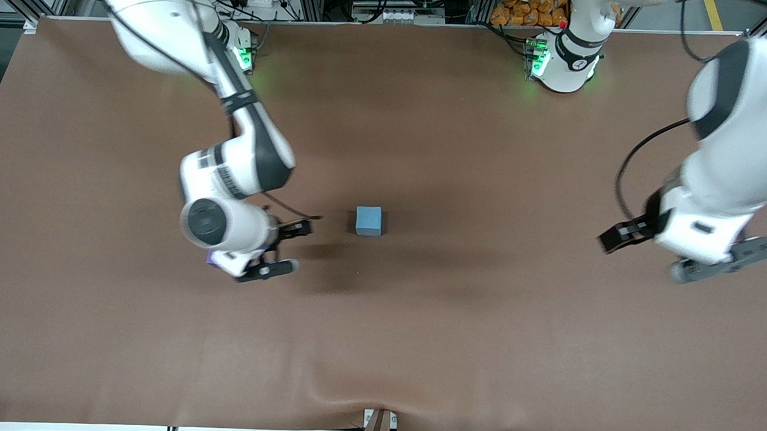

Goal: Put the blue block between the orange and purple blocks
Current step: 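Set the blue cube down and open the left gripper, then grasp the blue cube with the right gripper while the left gripper retracts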

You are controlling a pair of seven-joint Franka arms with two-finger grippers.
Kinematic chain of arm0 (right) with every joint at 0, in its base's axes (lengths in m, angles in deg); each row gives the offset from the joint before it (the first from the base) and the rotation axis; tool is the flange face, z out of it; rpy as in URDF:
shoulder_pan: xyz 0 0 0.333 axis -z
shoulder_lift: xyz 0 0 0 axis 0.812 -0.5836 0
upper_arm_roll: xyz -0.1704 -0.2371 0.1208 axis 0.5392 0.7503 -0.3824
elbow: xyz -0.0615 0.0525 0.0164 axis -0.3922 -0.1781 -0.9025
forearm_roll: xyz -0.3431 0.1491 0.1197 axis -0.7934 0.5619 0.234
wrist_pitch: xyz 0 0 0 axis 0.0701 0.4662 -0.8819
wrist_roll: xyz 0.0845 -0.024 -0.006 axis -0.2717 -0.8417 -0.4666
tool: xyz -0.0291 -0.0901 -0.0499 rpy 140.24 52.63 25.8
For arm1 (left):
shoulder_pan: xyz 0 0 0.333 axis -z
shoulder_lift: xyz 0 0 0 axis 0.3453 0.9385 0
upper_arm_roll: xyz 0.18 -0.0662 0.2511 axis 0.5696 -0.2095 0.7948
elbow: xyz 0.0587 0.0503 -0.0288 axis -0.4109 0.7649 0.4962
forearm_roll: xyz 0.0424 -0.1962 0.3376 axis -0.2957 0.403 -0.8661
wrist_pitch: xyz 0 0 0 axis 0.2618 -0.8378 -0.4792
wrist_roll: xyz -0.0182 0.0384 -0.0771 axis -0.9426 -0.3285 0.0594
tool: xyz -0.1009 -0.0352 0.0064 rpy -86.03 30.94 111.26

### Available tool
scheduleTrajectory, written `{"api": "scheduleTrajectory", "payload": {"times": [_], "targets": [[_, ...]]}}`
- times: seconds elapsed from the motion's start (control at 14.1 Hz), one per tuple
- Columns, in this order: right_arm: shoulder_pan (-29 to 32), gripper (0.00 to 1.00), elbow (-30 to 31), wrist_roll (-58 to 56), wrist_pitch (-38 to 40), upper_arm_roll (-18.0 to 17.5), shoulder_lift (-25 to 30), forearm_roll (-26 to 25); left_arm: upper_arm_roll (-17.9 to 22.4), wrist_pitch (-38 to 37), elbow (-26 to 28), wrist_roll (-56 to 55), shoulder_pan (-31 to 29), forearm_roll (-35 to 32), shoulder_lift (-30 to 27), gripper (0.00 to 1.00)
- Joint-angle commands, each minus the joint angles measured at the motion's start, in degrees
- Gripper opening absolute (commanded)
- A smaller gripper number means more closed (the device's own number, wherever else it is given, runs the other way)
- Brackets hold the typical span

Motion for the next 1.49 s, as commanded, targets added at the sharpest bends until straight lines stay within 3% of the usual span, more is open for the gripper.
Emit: {"api": "scheduleTrajectory", "payload": {"times": [0.0,0.42,0.99,1.42], "targets": [[-4.3,1.0,-0.5,7.6,-4.0,0.7,-1.2,0.9,-1.0,-2.7,2.3,5.1,-3.6,2.6,-4.3,1.0],[-14.5,1.0,-0.1,17.9,-16.4,0.9,-6.1,-0.3,-0.8,-4.9,2.3,6.6,-5.1,3.5,-6.9,1.0],[-15.2,1.0,0.7,18.9,-17.1,0.9,-7.4,-4.4,-0.7,-5.6,2.3,11.9,-7.1,3.7,-9.5,1.0],[-15.4,1.0,0.5,19.4,-17.0,0.8,-6.9,-4.0,0.8,-4.7,13.4,14.5,-6.8,3.7,-17.8,1.0]]}}
